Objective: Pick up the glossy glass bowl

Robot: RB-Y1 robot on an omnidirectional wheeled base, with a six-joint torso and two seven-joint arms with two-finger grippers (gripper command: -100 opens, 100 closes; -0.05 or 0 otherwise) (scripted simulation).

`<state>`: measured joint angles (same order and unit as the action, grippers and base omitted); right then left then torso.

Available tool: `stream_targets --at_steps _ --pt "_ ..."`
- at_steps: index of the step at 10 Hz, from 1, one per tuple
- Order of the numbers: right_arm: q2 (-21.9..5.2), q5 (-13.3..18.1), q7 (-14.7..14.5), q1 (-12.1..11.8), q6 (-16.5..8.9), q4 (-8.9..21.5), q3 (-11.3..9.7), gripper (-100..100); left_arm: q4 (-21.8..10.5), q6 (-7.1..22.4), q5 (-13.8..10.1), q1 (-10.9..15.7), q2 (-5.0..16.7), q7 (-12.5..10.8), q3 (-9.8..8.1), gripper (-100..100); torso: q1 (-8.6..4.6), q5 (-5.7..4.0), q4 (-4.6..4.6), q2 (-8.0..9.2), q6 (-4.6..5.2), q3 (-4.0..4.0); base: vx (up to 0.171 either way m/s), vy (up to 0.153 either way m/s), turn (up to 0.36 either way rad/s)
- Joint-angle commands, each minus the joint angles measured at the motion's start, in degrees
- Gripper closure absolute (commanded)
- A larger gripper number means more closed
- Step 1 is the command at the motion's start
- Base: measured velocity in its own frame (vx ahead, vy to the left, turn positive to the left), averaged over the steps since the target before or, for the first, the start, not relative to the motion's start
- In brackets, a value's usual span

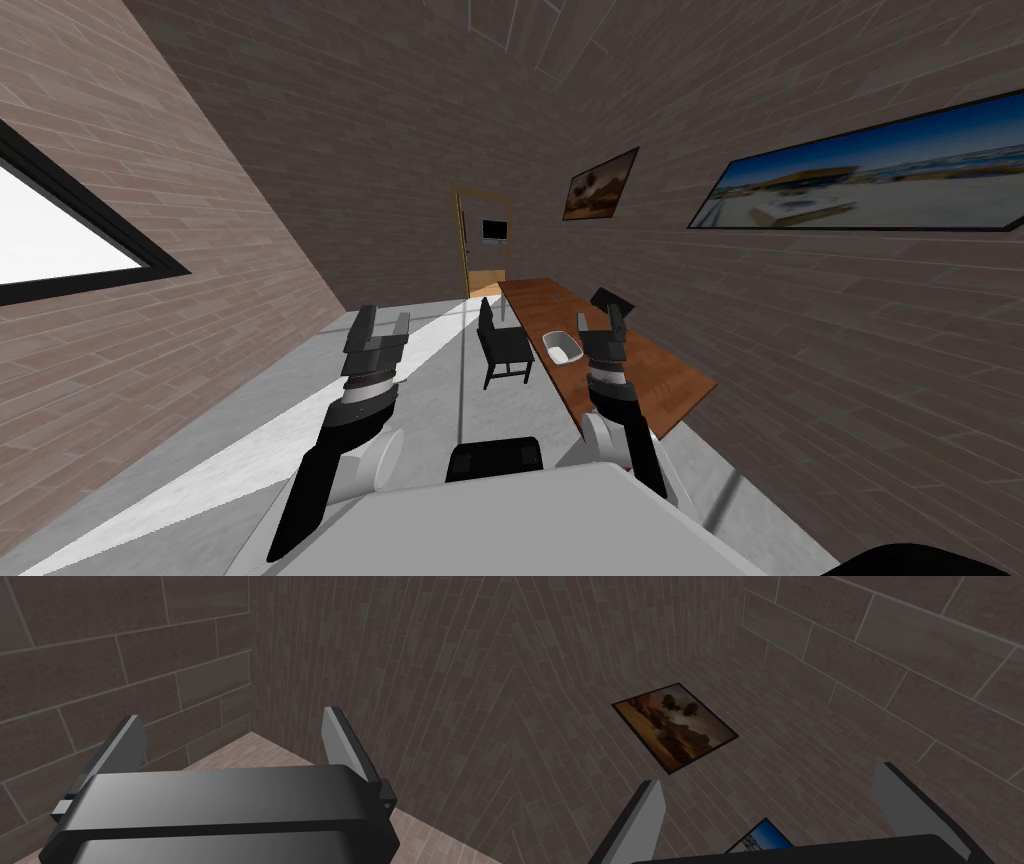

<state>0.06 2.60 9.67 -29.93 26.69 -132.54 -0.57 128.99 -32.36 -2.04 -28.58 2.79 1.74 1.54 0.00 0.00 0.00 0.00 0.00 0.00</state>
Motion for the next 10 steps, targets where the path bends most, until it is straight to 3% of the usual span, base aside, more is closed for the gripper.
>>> stream_targets --at_steps 1,4,10 --pt "-1.8 0.8 -0.3 0.5 -0.1 0.5 -0.4 -100 0.0 0.0 0.0 0.0 0.0 0.0 0.0 0 0.0 0.0 0.0 0.0 0.0 0.0 -0.008 -0.001 -0.016" --pt "-6.4 3.8 -1.4 2.3 -0.7 2.5 -1.8 -100 0.0 0.0 0.0 0.0 0.0 0.0 0.0 0 -0.01 0.0 0.01 0.07 0.0 0.04 -0.022 -0.001 -0.028" --pt "-16.3 13.0 -4.6 7.7 -2.1 8.3 -6.3 -100 0.0 0.0 0.0 0.0 0.0 0.0 0.0 0 -0.01 0.0 0.04 0.15 0.0 0.09 -0.047 -0.001 -0.038"
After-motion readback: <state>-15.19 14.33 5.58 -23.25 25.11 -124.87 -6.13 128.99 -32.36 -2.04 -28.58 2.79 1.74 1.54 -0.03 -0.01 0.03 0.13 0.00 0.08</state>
